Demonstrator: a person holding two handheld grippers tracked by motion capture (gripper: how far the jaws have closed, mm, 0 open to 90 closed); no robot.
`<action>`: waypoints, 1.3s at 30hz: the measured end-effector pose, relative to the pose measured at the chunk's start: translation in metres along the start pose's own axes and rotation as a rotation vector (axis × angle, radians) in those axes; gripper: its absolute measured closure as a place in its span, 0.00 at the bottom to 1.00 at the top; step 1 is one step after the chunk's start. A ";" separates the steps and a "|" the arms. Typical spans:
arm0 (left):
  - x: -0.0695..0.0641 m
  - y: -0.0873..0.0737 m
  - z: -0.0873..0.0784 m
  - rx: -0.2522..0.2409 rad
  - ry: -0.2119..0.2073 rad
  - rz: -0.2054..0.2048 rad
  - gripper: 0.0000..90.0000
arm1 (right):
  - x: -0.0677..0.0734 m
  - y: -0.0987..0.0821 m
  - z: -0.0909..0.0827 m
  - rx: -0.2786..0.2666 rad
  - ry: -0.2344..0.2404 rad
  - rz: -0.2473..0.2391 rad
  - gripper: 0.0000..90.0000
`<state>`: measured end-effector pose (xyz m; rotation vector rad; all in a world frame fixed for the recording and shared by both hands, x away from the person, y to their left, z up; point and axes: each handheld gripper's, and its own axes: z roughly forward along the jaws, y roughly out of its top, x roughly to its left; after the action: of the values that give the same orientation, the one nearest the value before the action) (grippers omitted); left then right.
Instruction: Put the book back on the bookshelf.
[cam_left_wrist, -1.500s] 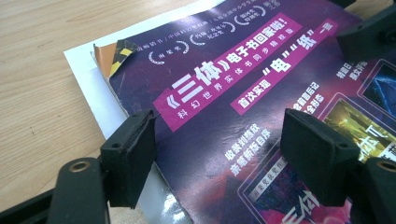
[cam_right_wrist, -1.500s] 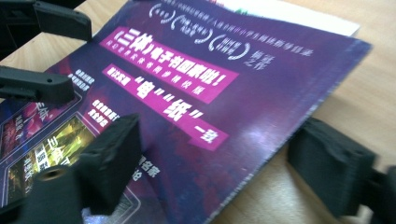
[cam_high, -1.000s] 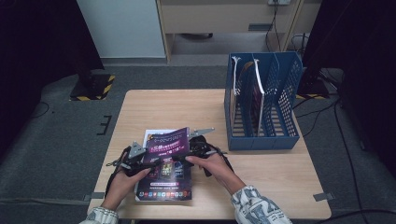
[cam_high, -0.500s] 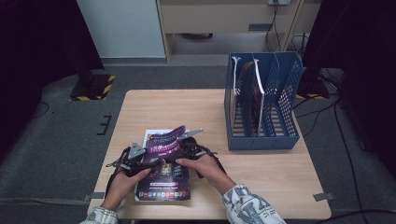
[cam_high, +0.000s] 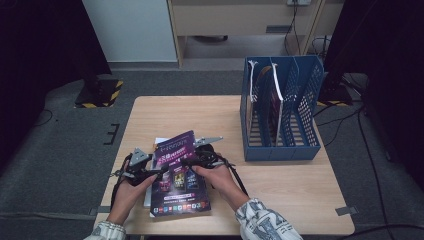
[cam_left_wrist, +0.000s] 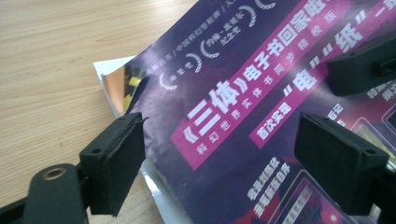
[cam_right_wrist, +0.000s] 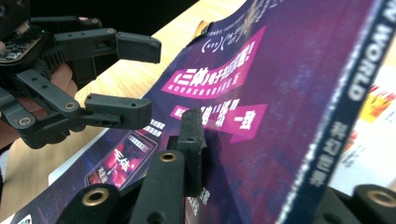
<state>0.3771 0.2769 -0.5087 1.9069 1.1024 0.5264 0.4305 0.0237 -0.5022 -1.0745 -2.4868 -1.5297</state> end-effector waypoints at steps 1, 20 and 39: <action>0.000 0.000 0.000 -0.003 -0.005 -0.003 0.16 | 0.001 0.001 -0.003 -0.009 -0.008 -0.011 0.85; -0.017 0.002 0.010 0.052 -0.105 0.039 0.14 | -0.005 0.011 -0.053 -0.180 -0.128 -0.133 0.87; -0.023 0.001 0.015 0.076 -0.144 0.041 0.14 | 0.000 0.016 -0.063 -0.246 -0.149 -0.189 0.88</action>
<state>0.3764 0.2499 -0.5147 2.0041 1.0043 0.3678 0.4194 -0.0222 -0.4576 -1.0430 -2.6158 -1.9193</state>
